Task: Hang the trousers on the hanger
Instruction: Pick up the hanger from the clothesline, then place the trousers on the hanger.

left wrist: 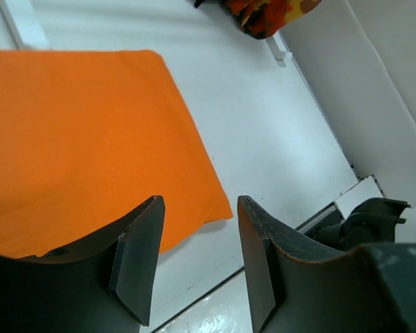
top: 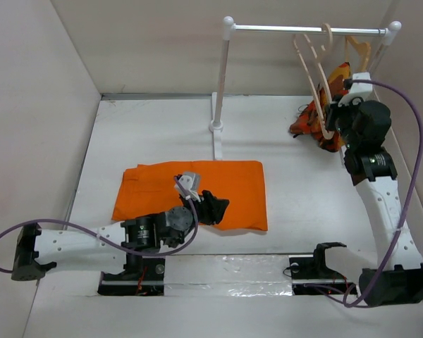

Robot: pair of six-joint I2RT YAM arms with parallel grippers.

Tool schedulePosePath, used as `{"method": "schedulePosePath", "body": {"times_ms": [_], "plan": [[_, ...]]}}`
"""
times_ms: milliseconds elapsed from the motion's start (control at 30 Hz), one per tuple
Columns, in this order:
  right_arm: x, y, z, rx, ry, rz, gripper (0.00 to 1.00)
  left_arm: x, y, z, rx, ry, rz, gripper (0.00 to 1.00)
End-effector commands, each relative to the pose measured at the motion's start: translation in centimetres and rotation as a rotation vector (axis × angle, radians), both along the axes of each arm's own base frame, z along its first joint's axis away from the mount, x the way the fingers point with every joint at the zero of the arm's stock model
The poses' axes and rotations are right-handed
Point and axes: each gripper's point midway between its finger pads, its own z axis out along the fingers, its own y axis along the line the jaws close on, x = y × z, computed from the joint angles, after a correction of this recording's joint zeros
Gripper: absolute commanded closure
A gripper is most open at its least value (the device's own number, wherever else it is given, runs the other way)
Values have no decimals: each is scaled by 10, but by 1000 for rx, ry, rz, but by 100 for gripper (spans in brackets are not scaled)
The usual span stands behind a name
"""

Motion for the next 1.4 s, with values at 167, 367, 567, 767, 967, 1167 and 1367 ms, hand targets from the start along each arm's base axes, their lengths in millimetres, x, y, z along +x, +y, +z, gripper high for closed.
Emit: {"method": "schedulePosePath", "body": {"times_ms": [167, 367, 567, 767, 967, 1167, 1367], "plan": [[-42, 25, -69, 50, 40, 63, 100, 16, -33, 100, -59, -185, 8, 50], [-82, 57, -162, 91, 194, 84, 100, 57, -71, 110, 68, -236, 92, 45], [-101, 71, -201, 93, 276, 90, 100, 129, -118, 100, 144, -226, 89, 44], [-109, 80, -211, 87, 303, 99, 100, 163, -175, 63, 291, -212, 49, 42], [-116, 89, -219, 89, 320, 125, 100, 192, -191, 46, 341, -211, 98, 41], [-126, 97, -229, 93, 348, 146, 100, 218, -185, 43, 393, -236, 197, 46], [-132, 101, -234, 111, 356, 153, 100, 227, -183, 35, 439, -262, 246, 53]]}}
